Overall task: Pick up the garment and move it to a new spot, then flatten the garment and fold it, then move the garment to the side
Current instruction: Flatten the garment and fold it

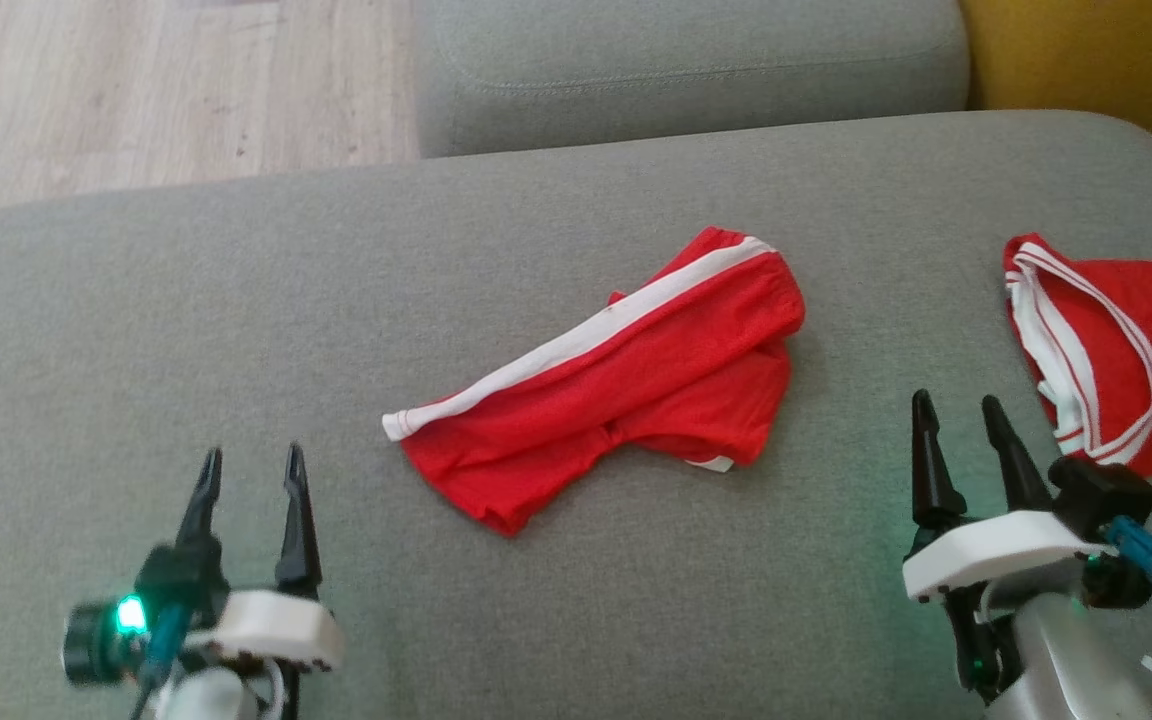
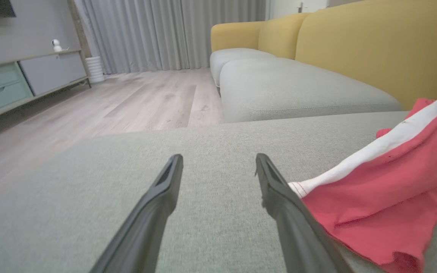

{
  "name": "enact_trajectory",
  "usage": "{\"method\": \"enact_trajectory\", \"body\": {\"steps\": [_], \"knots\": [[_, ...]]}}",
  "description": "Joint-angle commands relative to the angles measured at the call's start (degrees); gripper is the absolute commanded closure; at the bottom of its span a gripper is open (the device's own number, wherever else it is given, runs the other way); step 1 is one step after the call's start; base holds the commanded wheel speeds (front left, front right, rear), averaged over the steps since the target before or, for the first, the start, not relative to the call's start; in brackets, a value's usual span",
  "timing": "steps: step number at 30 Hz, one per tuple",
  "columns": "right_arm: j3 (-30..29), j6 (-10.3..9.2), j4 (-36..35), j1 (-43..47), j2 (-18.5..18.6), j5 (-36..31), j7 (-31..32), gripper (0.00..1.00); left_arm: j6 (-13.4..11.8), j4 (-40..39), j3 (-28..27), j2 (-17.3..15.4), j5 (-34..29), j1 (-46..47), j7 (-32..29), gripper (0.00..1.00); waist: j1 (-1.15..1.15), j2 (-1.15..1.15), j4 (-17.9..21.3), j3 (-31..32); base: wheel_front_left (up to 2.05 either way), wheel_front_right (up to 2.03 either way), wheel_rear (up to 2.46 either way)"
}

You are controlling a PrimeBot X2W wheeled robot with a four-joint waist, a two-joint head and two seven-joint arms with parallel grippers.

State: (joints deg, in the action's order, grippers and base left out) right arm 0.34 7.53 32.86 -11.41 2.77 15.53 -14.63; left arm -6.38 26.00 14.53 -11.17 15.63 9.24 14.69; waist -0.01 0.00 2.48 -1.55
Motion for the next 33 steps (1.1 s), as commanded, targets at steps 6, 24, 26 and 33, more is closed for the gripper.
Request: {"method": "enact_trajectory", "body": {"steps": [6,24,26,33], "knots": [[1.8,-0.04,-4.8,0.9,0.1,-6.0,-0.4,0.00,0.9,-5.1,-10.8,5.7,-1.2,-4.5,0.3,0.00,0.01,0.00,0.6,0.7,0.00,0.00,0.00],[3.5,-0.04,-3.6,-0.7,0.1,-5.3,-0.4,0.00,11.7,2.4,-9.7,8.3,9.6,5.0,0.3,0.00,0.01,0.00,0.7,-5.0,0.00,0.00,0.00],[3.6,-0.04,-3.5,-0.9,0.1,-5.4,-0.4,0.00,12.0,3.1,-8.7,8.3,10.7,5.8,0.3,0.00,0.01,0.00,0.8,-5.5,0.00,0.00,0.00],[3.9,-0.04,-3.5,-2.2,0.1,-5.6,-0.4,0.00,13.4,8.3,-1.4,8.3,18.8,9.6,0.3,0.00,0.01,0.00,1.6,-7.8,0.00,0.00,0.00]]}}
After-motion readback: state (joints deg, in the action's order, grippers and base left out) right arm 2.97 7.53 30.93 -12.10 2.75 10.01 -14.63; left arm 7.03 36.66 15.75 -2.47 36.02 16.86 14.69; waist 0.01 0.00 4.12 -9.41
